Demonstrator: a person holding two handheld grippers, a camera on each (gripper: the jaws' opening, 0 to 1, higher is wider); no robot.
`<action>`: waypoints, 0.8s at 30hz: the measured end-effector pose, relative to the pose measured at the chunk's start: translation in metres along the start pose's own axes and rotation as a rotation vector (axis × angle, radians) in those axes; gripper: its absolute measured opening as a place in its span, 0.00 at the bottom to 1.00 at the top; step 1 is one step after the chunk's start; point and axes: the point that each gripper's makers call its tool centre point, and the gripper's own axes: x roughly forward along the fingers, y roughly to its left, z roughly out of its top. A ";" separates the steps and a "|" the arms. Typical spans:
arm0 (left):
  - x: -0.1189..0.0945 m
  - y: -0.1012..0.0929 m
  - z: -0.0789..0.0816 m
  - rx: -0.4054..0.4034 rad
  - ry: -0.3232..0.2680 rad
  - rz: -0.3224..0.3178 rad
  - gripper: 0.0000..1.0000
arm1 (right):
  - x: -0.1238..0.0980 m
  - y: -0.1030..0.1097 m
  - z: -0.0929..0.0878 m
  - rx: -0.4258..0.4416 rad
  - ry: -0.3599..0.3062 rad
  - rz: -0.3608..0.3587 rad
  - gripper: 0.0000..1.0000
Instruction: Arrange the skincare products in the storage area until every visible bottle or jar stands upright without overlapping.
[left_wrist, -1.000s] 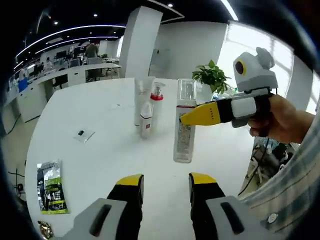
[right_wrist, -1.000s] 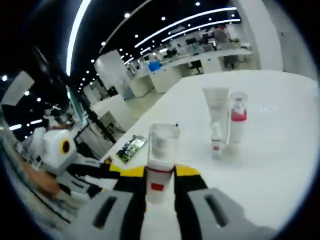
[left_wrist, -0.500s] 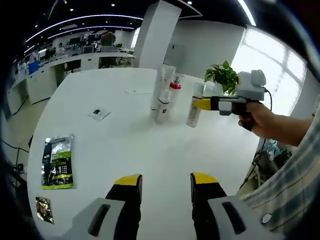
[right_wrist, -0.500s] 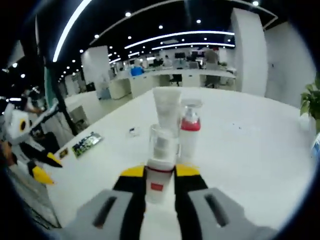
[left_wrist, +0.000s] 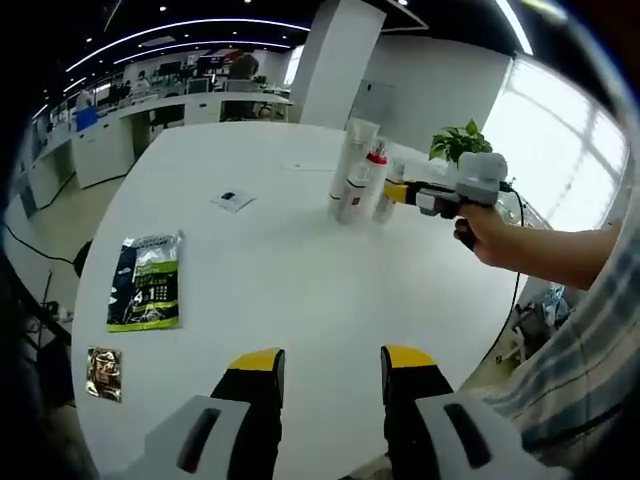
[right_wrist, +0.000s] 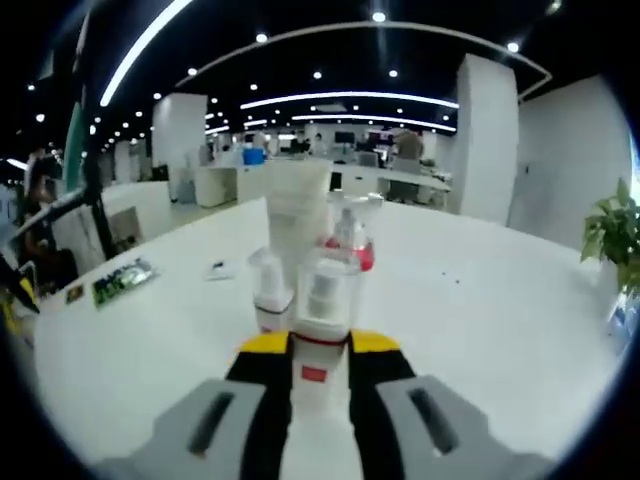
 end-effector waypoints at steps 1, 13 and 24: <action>-0.002 0.001 -0.002 -0.002 0.004 0.003 0.39 | 0.001 0.000 -0.001 -0.012 0.000 -0.005 0.18; -0.010 0.012 -0.006 -0.020 -0.008 0.023 0.39 | 0.010 0.000 -0.015 -0.050 -0.011 -0.027 0.18; -0.019 0.025 -0.015 -0.018 0.012 0.048 0.39 | 0.016 -0.002 -0.012 -0.059 -0.087 -0.051 0.19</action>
